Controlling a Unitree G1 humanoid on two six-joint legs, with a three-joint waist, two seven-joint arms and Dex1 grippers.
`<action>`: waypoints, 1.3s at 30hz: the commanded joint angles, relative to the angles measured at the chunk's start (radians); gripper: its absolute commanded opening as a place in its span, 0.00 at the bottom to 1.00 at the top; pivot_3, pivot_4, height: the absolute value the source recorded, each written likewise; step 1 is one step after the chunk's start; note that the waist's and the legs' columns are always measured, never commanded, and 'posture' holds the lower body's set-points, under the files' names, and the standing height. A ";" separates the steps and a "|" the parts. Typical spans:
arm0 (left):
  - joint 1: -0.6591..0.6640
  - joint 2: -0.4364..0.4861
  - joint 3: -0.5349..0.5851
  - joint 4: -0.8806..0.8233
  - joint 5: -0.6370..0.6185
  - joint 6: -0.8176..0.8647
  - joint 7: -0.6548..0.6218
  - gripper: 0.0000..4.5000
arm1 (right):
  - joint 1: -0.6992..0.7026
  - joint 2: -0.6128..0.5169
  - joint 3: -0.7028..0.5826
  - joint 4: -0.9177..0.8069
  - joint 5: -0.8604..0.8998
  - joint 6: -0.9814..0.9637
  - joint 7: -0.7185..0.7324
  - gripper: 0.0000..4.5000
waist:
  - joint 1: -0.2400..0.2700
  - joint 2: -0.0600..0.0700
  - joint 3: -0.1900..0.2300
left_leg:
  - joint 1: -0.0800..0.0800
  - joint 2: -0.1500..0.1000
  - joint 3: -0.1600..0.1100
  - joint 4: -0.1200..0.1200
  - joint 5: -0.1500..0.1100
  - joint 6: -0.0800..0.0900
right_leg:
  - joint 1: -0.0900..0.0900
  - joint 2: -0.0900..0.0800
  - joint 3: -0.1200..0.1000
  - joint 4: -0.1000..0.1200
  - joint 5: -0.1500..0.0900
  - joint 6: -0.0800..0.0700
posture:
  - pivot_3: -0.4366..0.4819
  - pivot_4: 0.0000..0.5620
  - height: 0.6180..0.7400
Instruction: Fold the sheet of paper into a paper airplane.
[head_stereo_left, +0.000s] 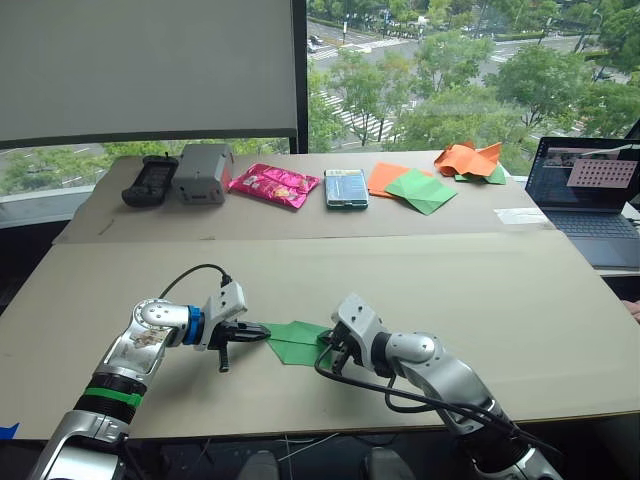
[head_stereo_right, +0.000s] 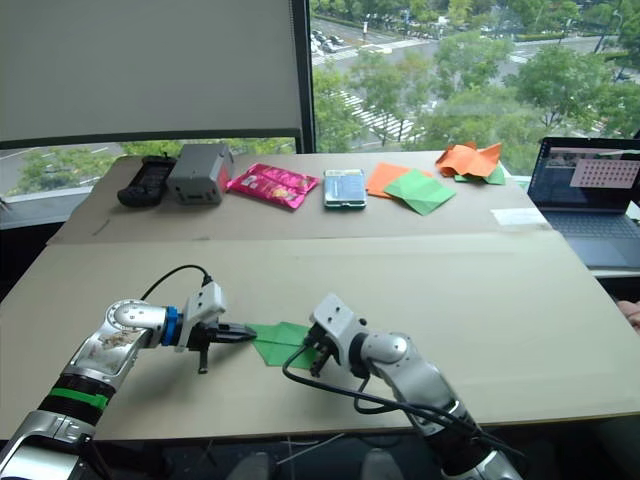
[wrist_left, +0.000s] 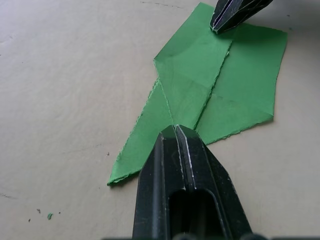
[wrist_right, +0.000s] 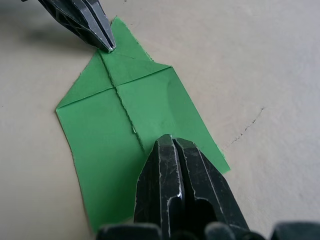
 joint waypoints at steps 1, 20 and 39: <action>0.014 0.007 0.096 -0.060 -0.094 0.107 0.028 0.00 | 0.008 -0.006 -0.014 0.012 -0.004 -0.014 -0.001 0.00 | -0.003 -0.001 0.004 | -0.001 0.000 0.000 0.000 0.000 0.000 | -0.001 0.000 0.000 0.000 0.000 0.000 | 0.48 0.27 0.82; 0.195 0.051 0.204 -0.399 -0.278 0.305 0.111 0.00 | -0.003 -0.011 -0.198 -0.200 0.147 0.060 0.014 0.66 | 0.018 -0.007 0.016 | -0.011 0.000 0.000 -0.001 0.000 0.000 | -0.012 0.001 0.000 -0.002 0.000 0.000 | 0.48 0.27 0.82; 0.178 0.048 0.190 -0.371 -0.281 0.284 0.103 0.00 | -0.019 -0.023 -0.176 -0.011 0.148 -0.027 0.100 0.34 | 0.021 -0.007 0.016 | -0.011 0.000 0.000 0.000 0.000 0.000 | -0.012 0.001 0.000 -0.001 0.000 0.000 | 0.48 0.27 0.82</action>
